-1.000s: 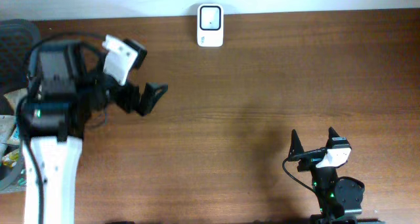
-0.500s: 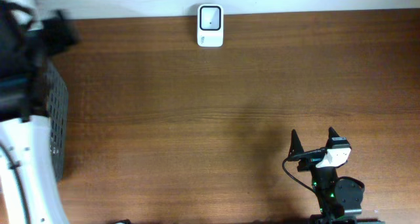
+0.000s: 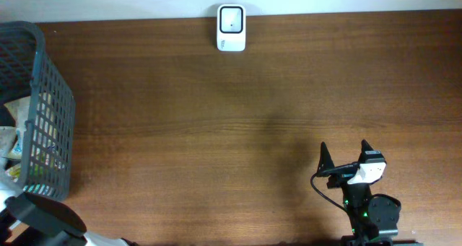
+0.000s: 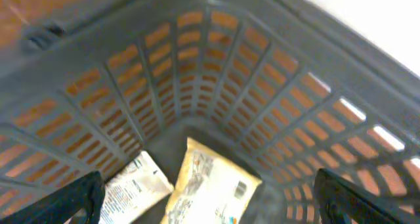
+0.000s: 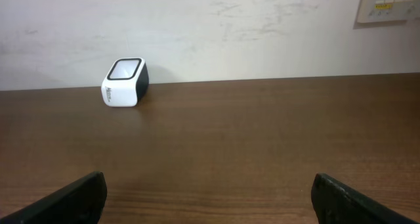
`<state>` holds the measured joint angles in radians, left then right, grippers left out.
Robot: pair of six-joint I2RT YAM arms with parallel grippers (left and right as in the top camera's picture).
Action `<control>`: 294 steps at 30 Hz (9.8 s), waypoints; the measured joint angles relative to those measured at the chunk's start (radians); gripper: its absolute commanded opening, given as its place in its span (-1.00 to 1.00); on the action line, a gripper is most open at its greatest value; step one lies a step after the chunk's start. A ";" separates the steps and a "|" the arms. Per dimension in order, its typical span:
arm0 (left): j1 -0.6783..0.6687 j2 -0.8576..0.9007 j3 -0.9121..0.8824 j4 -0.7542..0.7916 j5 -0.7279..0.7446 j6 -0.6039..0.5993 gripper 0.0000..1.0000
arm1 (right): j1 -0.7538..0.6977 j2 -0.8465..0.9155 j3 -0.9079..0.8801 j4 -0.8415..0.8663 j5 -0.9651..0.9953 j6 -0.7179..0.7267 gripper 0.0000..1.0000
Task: Scan the item barcode
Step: 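Reach the left gripper into the grey basket and grasp a snack bag, then lift the yellow snack bag out and drop it on the table, then reach the left gripper back into the basket and grasp a green pouch, then place the green pouch on the table beside the snack bag, then reach the left gripper into the basket and grasp a small green box, then place the small green box on the table left of the pouch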
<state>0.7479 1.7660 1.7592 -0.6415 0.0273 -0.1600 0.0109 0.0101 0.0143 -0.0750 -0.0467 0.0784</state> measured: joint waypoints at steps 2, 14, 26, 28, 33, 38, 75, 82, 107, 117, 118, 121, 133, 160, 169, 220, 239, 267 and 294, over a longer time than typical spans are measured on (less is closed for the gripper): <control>-0.011 0.034 0.004 -0.036 0.024 0.040 1.00 | 0.000 0.000 0.000 0.000 0.000 0.001 0.97; -0.027 0.326 0.004 -0.182 0.048 0.131 0.99 | 0.000 0.000 0.000 0.000 0.000 0.001 0.97; -0.029 0.420 0.011 -0.231 0.019 0.202 -0.79 | 0.000 0.000 0.000 0.000 0.000 0.001 0.97; -0.029 0.420 0.045 -0.267 0.017 0.200 -0.88 | 0.000 0.000 0.000 0.000 0.000 0.000 0.97; -0.029 0.441 0.262 -0.470 0.034 0.171 -1.00 | 0.000 0.000 0.000 0.000 0.000 0.001 0.97; -0.035 0.412 0.626 -0.673 0.154 0.132 -1.00 | 0.000 0.000 0.000 0.000 0.000 0.001 0.97; -0.996 0.404 0.507 -0.735 0.106 0.581 0.35 | 0.000 0.000 0.000 0.000 0.000 0.001 0.97; -0.629 0.211 0.896 -0.812 -0.076 0.164 0.35 | 0.000 0.000 0.000 0.000 0.000 0.000 0.97; 0.012 0.222 -0.230 -0.304 -0.139 -0.346 0.77 | 0.000 0.000 0.000 0.000 0.000 0.000 0.98; 0.012 0.222 -0.256 -0.296 -0.143 -0.357 -0.24 | 0.000 0.000 0.000 0.000 0.000 0.001 0.97; 0.013 0.222 -0.256 -0.292 -0.145 -0.358 -0.31 | 0.000 0.000 0.000 0.000 0.000 0.000 0.97; 0.013 0.222 -0.256 -0.277 -0.159 -0.357 -0.47 | 0.000 0.000 0.000 0.000 0.000 0.001 0.97; 0.012 0.206 -0.106 -0.324 -0.085 -0.290 -1.00 | 0.000 0.000 0.000 0.000 0.000 0.001 0.97; -0.825 0.300 -0.158 -0.388 -0.021 0.069 0.64 | 0.000 0.000 0.000 0.000 0.000 0.001 0.97; -0.779 0.298 0.395 -0.756 -0.001 0.069 0.99 | 0.000 0.000 0.000 0.000 0.000 0.001 0.97; 0.145 0.207 -0.308 -0.495 -0.189 -0.242 -1.00 | 0.000 0.000 0.000 0.000 0.000 0.000 0.97; 0.111 0.207 -0.052 -0.503 -0.087 -0.195 -1.00 | 0.000 0.000 0.000 0.000 0.000 0.000 0.97; -0.835 0.093 0.318 -0.895 -0.193 -0.072 -1.00 | 0.000 0.000 0.000 0.000 0.000 0.001 0.97; -0.754 0.000 0.018 -0.354 -0.148 -0.053 0.63 | 0.000 0.000 0.000 0.000 0.000 0.000 0.97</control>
<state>-0.0059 1.7660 1.7775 -0.9958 -0.1207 -0.2127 0.0109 0.0101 0.0143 -0.0750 -0.0467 0.0788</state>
